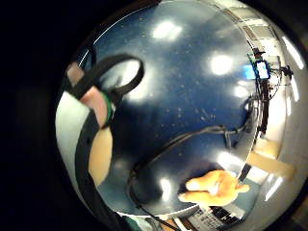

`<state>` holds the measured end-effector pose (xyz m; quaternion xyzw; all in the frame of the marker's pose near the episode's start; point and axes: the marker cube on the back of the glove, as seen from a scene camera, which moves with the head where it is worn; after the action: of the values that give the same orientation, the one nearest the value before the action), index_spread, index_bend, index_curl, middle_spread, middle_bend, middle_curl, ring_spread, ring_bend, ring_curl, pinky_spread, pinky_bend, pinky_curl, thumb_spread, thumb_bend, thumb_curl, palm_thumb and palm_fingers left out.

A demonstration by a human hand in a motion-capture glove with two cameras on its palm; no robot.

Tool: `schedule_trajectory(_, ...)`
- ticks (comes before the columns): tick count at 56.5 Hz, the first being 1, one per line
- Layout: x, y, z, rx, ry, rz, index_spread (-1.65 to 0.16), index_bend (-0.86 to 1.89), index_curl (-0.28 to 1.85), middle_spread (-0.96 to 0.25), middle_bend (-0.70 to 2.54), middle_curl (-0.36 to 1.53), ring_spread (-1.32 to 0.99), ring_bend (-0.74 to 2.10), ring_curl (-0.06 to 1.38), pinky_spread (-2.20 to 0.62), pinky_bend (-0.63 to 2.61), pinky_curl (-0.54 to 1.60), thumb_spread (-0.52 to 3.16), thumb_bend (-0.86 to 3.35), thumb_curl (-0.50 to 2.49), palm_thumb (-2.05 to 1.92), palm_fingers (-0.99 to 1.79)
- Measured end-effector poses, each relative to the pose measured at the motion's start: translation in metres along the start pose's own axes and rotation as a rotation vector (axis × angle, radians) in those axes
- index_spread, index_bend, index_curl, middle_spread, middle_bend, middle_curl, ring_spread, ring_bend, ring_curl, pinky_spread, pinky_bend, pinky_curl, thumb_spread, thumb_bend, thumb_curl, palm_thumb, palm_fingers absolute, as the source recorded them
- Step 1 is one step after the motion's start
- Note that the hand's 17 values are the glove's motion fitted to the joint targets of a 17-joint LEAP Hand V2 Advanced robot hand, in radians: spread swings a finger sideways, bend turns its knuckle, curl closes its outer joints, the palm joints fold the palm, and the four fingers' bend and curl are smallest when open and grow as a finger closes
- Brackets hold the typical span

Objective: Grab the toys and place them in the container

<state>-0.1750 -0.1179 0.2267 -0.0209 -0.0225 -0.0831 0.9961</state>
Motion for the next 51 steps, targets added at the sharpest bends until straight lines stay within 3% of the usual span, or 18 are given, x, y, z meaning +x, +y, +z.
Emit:
schedule_trajectory(7, -0.007, 0.000, -0.002, -0.114, 0.004, -0.029, -0.26, 0.20, 0.21, -0.18, 0.62, 0.43, -0.30, 0.97, 0.47, -0.31, 0.87, 0.34, 1.07, 0.19, 0.55, 0.60, 1.11)
schedule_trajectory(16, -0.040, 0.019, -0.014, -0.380, 0.023, -0.135, -0.30, 0.33, 0.29, -0.22, 0.77, 0.51, -0.34, 1.02, 0.51, -0.35, 0.83, 0.37, 0.89, 0.17, 0.66, 0.64, 1.18)
schedule_trajectory(21, -0.049, 0.021, -0.046, -0.445, -0.006, -0.163, -0.31, 0.37, 0.32, -0.23, 0.81, 0.54, -0.35, 1.05, 0.52, -0.36, 0.84, 0.38, 0.81, 0.15, 0.70, 0.64, 1.16)
schedule_trajectory(27, -0.016, -0.011, -0.104, -0.412, -0.060, -0.048, -0.32, 0.41, 0.37, -0.24, 0.85, 0.57, -0.35, 1.07, 0.54, -0.36, 0.86, 0.40, 0.73, 0.14, 0.76, 0.65, 1.13)
schedule_trajectory(33, -0.053, 0.002, -0.154, -0.389, -0.029, -0.363, -0.33, 0.42, 0.41, -0.24, 0.87, 0.59, -0.35, 1.09, 0.55, -0.37, 0.88, 0.42, 0.68, 0.13, 0.82, 0.65, 1.11)
schedule_trajectory(36, -0.033, -0.021, -0.187, -0.363, -0.106, -0.312, -0.33, 0.43, 0.42, -0.24, 0.88, 0.59, -0.35, 1.10, 0.55, -0.37, 0.89, 0.43, 0.65, 0.13, 0.84, 0.65, 1.10)
schedule_trajectory(41, -0.055, -0.030, -0.224, -0.286, -0.103, -0.449, -0.33, 0.43, 0.45, -0.24, 0.89, 0.61, -0.35, 1.11, 0.56, -0.37, 0.89, 0.44, 0.62, 0.12, 0.88, 0.65, 1.09)
schedule_trajectory(45, -0.068, -0.052, -0.251, -0.198, -0.101, -0.377, -0.33, 0.43, 0.48, -0.25, 0.89, 0.62, -0.35, 1.13, 0.56, -0.37, 0.89, 0.44, 0.60, 0.11, 0.91, 0.65, 1.09)
schedule_trajectory(51, -0.093, -0.080, -0.284, -0.085, -0.205, -0.406, -0.33, 0.43, 0.52, -0.25, 0.90, 0.63, -0.35, 1.14, 0.57, -0.36, 0.90, 0.45, 0.58, 0.11, 0.95, 0.65, 1.08)
